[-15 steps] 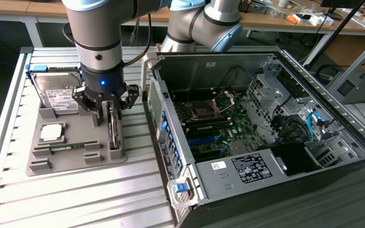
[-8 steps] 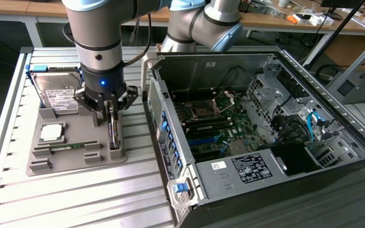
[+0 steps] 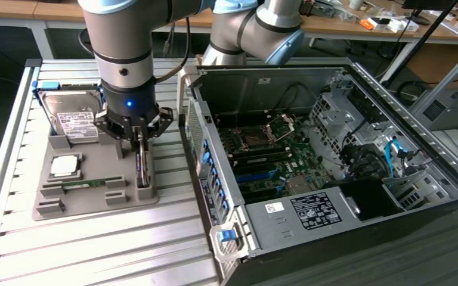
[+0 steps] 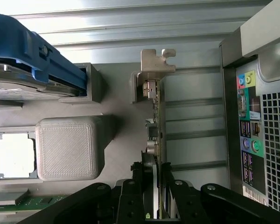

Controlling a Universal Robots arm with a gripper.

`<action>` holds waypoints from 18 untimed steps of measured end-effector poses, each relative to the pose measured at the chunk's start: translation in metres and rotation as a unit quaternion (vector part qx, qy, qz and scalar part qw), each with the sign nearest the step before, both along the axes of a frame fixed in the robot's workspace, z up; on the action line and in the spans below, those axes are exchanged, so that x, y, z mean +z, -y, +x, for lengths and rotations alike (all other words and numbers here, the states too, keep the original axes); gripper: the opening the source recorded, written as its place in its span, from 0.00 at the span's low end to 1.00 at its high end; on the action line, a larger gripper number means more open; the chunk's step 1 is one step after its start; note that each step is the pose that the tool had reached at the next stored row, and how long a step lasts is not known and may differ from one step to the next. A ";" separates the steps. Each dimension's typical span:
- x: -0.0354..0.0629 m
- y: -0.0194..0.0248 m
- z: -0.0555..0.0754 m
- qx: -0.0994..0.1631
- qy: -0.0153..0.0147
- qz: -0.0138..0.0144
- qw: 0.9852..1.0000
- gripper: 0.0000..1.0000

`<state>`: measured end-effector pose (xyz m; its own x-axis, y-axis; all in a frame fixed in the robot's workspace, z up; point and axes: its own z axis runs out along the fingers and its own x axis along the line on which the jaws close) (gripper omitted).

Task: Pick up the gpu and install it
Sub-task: 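Pick up the gpu and move the gpu toward the slot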

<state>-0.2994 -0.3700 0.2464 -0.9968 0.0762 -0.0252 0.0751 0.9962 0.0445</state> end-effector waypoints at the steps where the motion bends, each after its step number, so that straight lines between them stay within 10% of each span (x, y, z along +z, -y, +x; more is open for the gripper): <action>1: 0.0000 0.0000 0.000 0.000 0.000 0.000 1.000 0.27; 18: 0.0064 0.0000 0.000 0.000 0.000 0.000 1.000 0.27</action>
